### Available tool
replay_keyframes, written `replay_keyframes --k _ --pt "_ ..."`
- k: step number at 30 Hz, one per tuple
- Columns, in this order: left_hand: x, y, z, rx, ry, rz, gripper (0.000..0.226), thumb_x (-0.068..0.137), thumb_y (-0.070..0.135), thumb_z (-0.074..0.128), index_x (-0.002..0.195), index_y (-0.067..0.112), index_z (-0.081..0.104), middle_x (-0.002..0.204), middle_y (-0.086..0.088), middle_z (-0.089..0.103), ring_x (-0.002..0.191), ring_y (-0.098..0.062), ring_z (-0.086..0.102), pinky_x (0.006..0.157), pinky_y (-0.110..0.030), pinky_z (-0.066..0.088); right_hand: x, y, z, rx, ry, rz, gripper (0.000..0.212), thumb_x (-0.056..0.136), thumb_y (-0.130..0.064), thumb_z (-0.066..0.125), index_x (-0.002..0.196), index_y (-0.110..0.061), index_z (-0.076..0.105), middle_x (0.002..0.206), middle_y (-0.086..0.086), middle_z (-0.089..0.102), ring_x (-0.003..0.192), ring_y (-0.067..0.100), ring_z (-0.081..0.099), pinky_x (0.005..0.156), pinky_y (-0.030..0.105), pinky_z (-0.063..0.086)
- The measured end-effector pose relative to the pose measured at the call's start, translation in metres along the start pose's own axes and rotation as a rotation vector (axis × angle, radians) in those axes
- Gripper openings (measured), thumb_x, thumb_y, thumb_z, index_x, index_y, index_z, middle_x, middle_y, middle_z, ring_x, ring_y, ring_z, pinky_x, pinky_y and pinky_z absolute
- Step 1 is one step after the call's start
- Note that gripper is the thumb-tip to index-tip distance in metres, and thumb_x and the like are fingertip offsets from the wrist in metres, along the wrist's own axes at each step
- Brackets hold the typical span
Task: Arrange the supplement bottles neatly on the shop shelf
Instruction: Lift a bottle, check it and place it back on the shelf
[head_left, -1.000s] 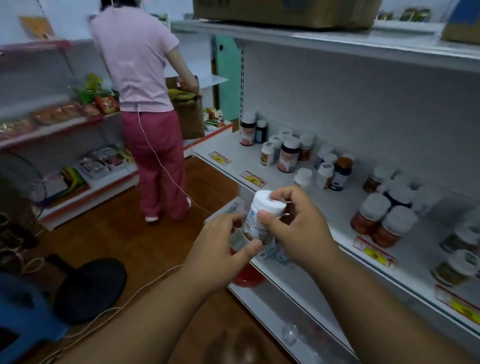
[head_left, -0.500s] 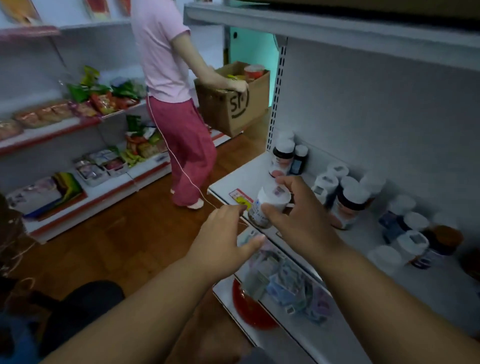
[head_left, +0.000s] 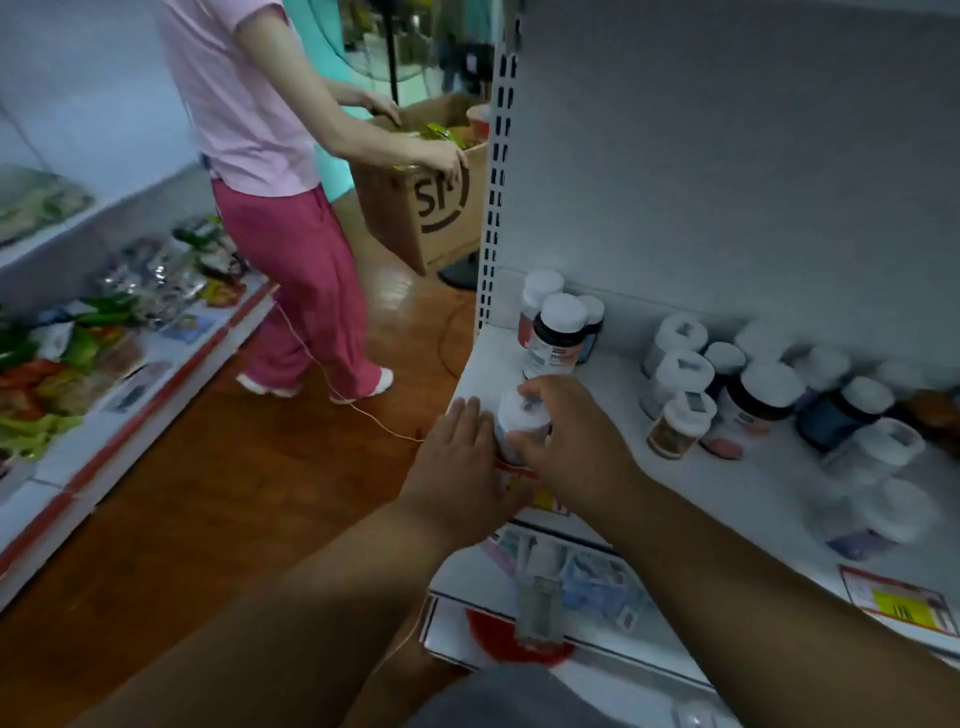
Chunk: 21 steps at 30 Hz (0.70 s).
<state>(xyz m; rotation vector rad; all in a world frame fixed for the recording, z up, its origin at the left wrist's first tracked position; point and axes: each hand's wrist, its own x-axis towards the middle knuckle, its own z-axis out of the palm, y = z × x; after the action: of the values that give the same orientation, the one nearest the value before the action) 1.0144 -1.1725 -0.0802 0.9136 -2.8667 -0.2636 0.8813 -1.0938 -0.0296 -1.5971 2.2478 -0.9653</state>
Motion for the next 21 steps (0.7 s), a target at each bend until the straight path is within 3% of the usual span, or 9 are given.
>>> replay_keyframes --k 4,8,14,16,18,21 --pt "0.002 -0.012 0.010 0.069 -0.044 0.055 0.097 0.082 0.076 0.006 0.153 0.012 0.014 0.160 -0.013 0.014 0.149 -0.026 0.002 0.119 -0.042 0.009 0.002 -0.008 0.008 -0.025 0.028 0.050 0.034 0.078 -0.026 0.070 0.107 -0.024 0.052 0.109 -0.001 0.050 0.092 0.005 0.043 0.072 0.009 0.031" --pt "0.006 -0.014 0.007 -0.010 -0.037 0.025 0.096 0.082 0.073 0.015 0.152 0.007 0.015 0.160 -0.014 0.016 0.148 -0.026 0.005 0.119 -0.040 0.010 0.004 -0.017 0.012 -0.045 0.044 0.095 0.034 0.081 -0.023 0.069 0.111 -0.017 0.054 0.112 0.003 0.052 0.098 0.013 0.048 0.078 0.022 0.037" --pt "-0.002 -0.009 -0.006 -0.062 -0.053 0.003 0.086 0.090 0.067 0.028 0.153 0.009 0.014 0.160 -0.013 0.015 0.148 -0.025 0.003 0.120 -0.041 0.007 0.001 -0.026 0.012 -0.059 0.056 0.116 0.038 0.082 -0.023 0.069 0.115 -0.014 0.054 0.117 0.004 0.051 0.105 0.012 0.046 0.081 0.013 0.029" --pt "-0.011 -0.005 -0.015 -0.149 -0.008 -0.072 0.082 0.090 0.065 0.035 0.151 0.012 0.021 0.158 -0.009 0.022 0.147 -0.024 0.011 0.121 -0.038 0.007 -0.005 -0.030 0.006 -0.047 0.099 0.088 0.046 0.082 -0.030 0.067 0.123 -0.016 0.051 0.123 0.001 0.049 0.110 0.006 0.042 0.090 0.012 0.028" --pt "-0.026 -0.002 -0.028 -0.198 0.124 -0.092 0.077 0.086 0.066 0.037 0.142 0.013 0.039 0.147 -0.007 0.042 0.138 -0.023 0.032 0.114 -0.037 0.022 -0.017 -0.032 -0.004 -0.046 0.148 0.048 0.048 0.084 -0.035 0.063 0.126 -0.019 0.049 0.127 -0.005 0.046 0.115 0.002 0.040 0.098 0.011 0.026" --pt "-0.040 0.009 -0.043 -0.236 0.337 0.079 0.058 0.086 0.055 0.045 0.120 0.010 0.059 0.119 -0.007 0.062 0.113 -0.026 0.054 0.098 -0.040 0.041 -0.048 -0.024 -0.027 -0.067 0.254 0.045 0.043 0.088 -0.027 0.064 0.126 -0.028 0.045 0.126 -0.014 0.041 0.116 -0.004 0.037 0.098 0.004 0.023"
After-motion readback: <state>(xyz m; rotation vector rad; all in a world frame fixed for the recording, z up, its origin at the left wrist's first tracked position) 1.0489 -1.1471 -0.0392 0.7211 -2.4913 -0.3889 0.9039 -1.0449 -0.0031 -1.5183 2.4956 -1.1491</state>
